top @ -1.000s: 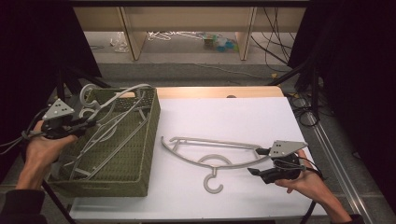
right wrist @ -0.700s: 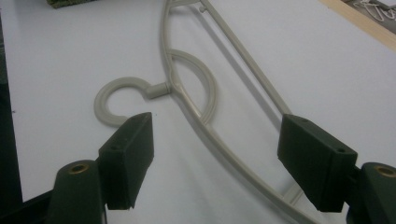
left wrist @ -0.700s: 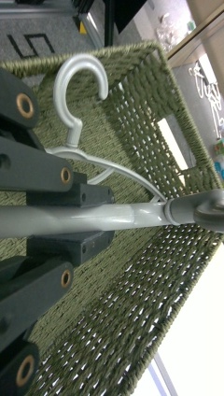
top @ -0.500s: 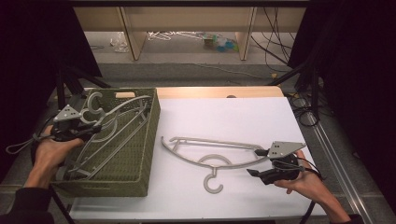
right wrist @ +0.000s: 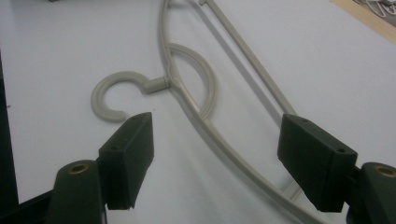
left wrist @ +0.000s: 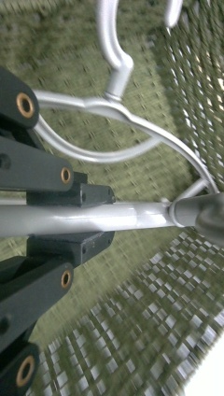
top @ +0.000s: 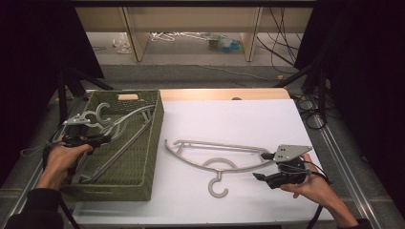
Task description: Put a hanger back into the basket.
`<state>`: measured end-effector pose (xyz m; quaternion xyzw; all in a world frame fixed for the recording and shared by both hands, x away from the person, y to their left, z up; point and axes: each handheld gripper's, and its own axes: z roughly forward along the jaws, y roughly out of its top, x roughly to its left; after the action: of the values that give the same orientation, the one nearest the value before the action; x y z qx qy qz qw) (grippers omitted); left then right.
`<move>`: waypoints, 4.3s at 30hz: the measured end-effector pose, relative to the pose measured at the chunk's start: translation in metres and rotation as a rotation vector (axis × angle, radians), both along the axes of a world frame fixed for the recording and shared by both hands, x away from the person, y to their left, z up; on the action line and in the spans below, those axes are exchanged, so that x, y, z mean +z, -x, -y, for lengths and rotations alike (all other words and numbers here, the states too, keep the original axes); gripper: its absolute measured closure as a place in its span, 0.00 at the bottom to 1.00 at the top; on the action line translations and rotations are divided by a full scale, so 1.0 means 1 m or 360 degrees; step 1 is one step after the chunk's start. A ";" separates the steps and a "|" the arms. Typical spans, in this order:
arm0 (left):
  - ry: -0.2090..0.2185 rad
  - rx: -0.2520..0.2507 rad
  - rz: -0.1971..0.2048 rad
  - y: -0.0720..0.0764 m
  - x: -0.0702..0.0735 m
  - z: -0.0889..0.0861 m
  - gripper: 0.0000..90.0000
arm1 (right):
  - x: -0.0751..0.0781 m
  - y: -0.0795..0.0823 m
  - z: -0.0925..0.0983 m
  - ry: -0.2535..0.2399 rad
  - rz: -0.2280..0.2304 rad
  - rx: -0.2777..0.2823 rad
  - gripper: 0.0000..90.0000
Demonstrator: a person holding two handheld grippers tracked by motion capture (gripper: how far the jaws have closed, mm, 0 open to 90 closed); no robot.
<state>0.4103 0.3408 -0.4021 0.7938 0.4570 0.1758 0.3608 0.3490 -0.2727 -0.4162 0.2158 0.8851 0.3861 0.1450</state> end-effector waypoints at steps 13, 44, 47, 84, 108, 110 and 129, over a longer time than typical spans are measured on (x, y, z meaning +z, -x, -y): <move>-0.0076 0.0159 -0.0068 -0.005 -0.016 -0.005 0.81 | -0.001 -0.001 0.000 -0.0009 -0.0002 0.0009 0.31; 0.0081 0.0407 0.0419 0.058 0.052 0.016 0.34 | -0.005 -0.002 -0.001 -0.0006 -0.0002 -0.0038 0.27; 0.0113 0.0310 0.0400 0.066 0.055 0.031 0.32 | -0.005 -0.003 0.000 -0.0017 0.0010 -0.0040 0.27; 0.0300 -0.0255 0.0472 0.104 0.007 0.204 0.23 | -0.008 -0.006 -0.002 -0.0036 0.0018 -0.0068 0.22; 0.0197 -0.0381 0.0453 0.115 -0.036 0.229 0.20 | -0.024 -0.033 -0.009 0.0124 -0.0005 -0.0015 0.24; 0.0202 -0.0364 0.0450 0.115 -0.037 0.228 0.20 | -0.030 -0.039 -0.013 0.0148 -0.0029 0.0011 0.24; 0.0225 -0.0366 0.0441 0.114 -0.037 0.227 0.21 | -0.053 -0.062 -0.050 0.0454 -0.0215 0.0305 0.56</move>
<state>0.2966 0.1139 -0.4387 0.7817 0.3205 0.2083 0.4928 0.4105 -0.2229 -0.4694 0.1332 0.9551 0.2532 0.0770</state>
